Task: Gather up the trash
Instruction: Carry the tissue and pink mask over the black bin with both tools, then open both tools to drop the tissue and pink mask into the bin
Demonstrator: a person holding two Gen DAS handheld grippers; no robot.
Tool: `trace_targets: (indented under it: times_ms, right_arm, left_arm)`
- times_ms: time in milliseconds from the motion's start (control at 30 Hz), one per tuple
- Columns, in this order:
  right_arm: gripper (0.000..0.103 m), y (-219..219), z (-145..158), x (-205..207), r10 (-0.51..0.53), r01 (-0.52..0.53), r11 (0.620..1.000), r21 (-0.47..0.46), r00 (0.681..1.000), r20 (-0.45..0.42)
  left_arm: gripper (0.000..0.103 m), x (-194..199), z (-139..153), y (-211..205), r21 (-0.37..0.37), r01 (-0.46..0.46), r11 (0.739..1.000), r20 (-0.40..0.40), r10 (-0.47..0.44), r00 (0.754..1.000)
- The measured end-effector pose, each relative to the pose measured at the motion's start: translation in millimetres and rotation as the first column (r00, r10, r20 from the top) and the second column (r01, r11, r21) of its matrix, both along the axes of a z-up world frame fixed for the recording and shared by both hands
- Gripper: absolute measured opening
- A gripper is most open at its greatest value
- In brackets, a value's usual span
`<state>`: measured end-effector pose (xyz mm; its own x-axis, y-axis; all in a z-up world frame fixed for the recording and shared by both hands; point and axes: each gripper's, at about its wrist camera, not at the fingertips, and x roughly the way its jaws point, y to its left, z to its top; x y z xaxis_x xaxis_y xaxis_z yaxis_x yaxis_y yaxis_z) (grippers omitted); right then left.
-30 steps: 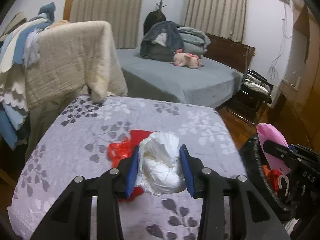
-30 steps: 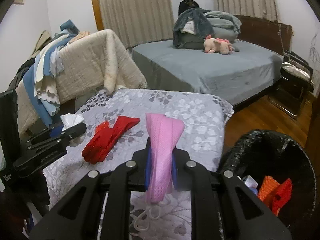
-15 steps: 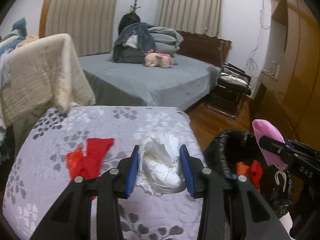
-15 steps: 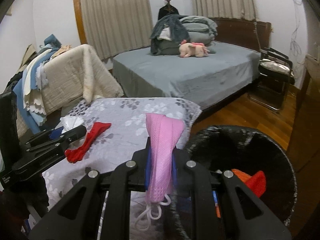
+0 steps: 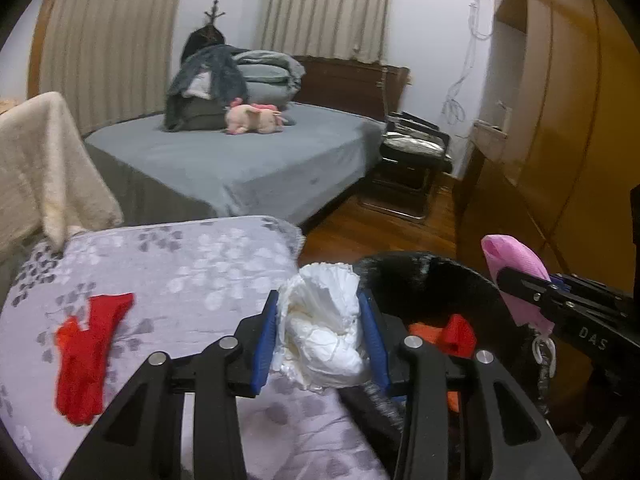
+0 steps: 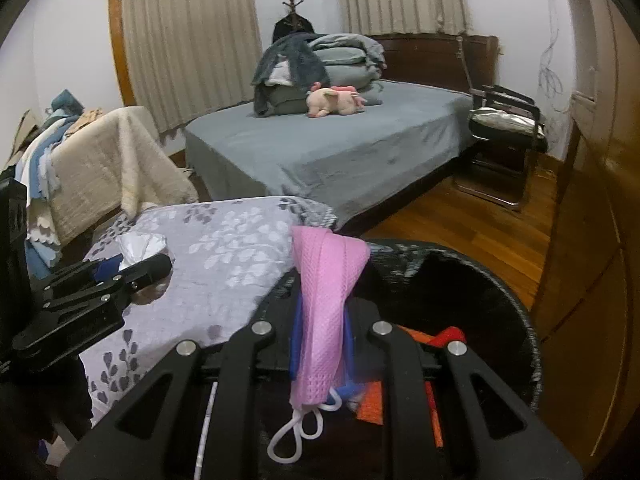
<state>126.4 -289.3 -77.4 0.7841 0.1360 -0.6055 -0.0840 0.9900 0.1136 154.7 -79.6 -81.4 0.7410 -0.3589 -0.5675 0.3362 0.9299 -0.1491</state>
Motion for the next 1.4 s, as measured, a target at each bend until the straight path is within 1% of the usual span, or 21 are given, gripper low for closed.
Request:
trace_targets:
  times_ms: [333, 667, 800, 867, 900, 933, 967, 1000, 1033, 1100, 1133, 1200, 1233, 1267, 1300, 1333, 1400]
  right_arm:
    - [0.015, -38.0, -13.3, -0.6, -0.071, 0.071, 0.997, -0.01, 0.997, -0.018]
    - [0.015, -68.0, -34.6, 2.4, -0.12, 0.119, 0.993, -0.018, 0.992, -0.048]
    - [0.019, -78.7, -43.3, 4.5, -0.137, 0.135, 0.991, -0.024, 0.989, -0.062]
    - [0.02, -82.9, -47.3, 4.8, -0.144, 0.143, 0.989, -0.026, 0.987, -0.068]
    - [0.026, -84.8, -48.9, 5.2, -0.149, 0.147, 0.989, -0.029, 0.986, -0.071]
    - [0.029, -86.6, -50.8, 5.7, -0.155, 0.153, 0.988, -0.03, 0.985, -0.074]
    - [0.036, -88.5, -51.9, 5.9, -0.161, 0.159, 0.987, -0.029, 0.984, -0.076]
    - [0.04, -91.0, -53.6, 5.1, -0.167, 0.165, 0.986, -0.026, 0.983, -0.078]
    - [0.041, -92.8, -53.9, 5.4, -0.17, 0.168, 0.985, -0.026, 0.982, -0.078]
    - [0.054, -95.8, -55.5, 3.7, -0.18, 0.178, 0.984, -0.025, 0.981, -0.078]
    - [0.056, -96.4, -55.6, 3.0, -0.182, 0.181, 0.983, -0.021, 0.98, -0.078]
    - [0.072, -95.7, -54.8, 1.3, -0.182, 0.181, 0.983, -0.019, 0.981, -0.071]
    - [0.074, -95.0, -53.2, 0.5, -0.186, 0.184, 0.983, -0.022, 0.98, -0.065]
    - [0.079, -94.2, -52.0, -0.5, -0.186, 0.185, 0.983, -0.021, 0.981, -0.061]
    - [0.087, -92.5, -49.8, -1.5, -0.184, 0.184, 0.983, -0.013, 0.981, -0.057]
    - [0.09, -92.0, -48.3, -2.8, -0.185, 0.184, 0.983, -0.007, 0.981, -0.052]
    - [0.093, -86.3, -42.6, -4.5, -0.176, 0.176, 0.984, 0.012, 0.984, -0.039]
  left_arm:
    - [0.04, 4.7, -6.5, -51.2, -0.023, 0.097, 0.995, -0.009, -0.098, 0.995]
    - [0.04, 17.2, -25.8, -95.5, -0.01, 0.169, 0.986, -0.03, -0.17, 0.985]
    - [0.04, 25.6, -34.3, -110.4, -0.008, 0.191, 0.982, -0.043, -0.191, 0.981]
    - [0.042, 28.5, -37.7, -115.5, -0.014, 0.203, 0.979, -0.055, -0.203, 0.978]
    - [0.043, 31.1, -40.4, -118.8, -0.016, 0.21, 0.978, -0.063, -0.211, 0.976]
    - [0.047, 32.8, -42.3, -120.7, -0.02, 0.216, 0.976, -0.07, -0.217, 0.974]
    - [0.051, 34.8, -44.6, -122.0, -0.03, 0.227, 0.973, -0.083, -0.229, 0.97]
    - [0.054, 36.2, -46.6, -122.4, -0.035, 0.234, 0.972, -0.093, -0.236, 0.967]
    - [0.06, 36.1, -47.3, -121.8, -0.038, 0.235, 0.971, -0.096, -0.238, 0.967]
    - [0.063, 35.6, -48.6, -119.2, -0.043, 0.236, 0.971, -0.097, -0.239, 0.966]
    - [0.066, 35.3, -48.7, -117.1, -0.042, 0.233, 0.972, -0.097, -0.236, 0.967]
    - [0.071, 34.0, -48.0, -111.8, -0.043, 0.222, 0.974, -0.093, -0.225, 0.97]
    - [0.075, 33.6, -47.3, -108.8, -0.041, 0.214, 0.976, -0.091, -0.217, 0.972]
    - [0.077, 33.2, -46.4, -105.5, -0.039, 0.206, 0.978, -0.088, -0.209, 0.974]
    - [0.078, 32.7, -44.6, -100.2, -0.037, 0.196, 0.98, -0.085, -0.199, 0.976]
    - [0.08, 32.2, -42.8, -95.5, -0.035, 0.186, 0.982, -0.08, -0.188, 0.979]
    - [0.085, 30.1, -37.7, -82.3, -0.029, 0.154, 0.988, -0.067, -0.156, 0.985]
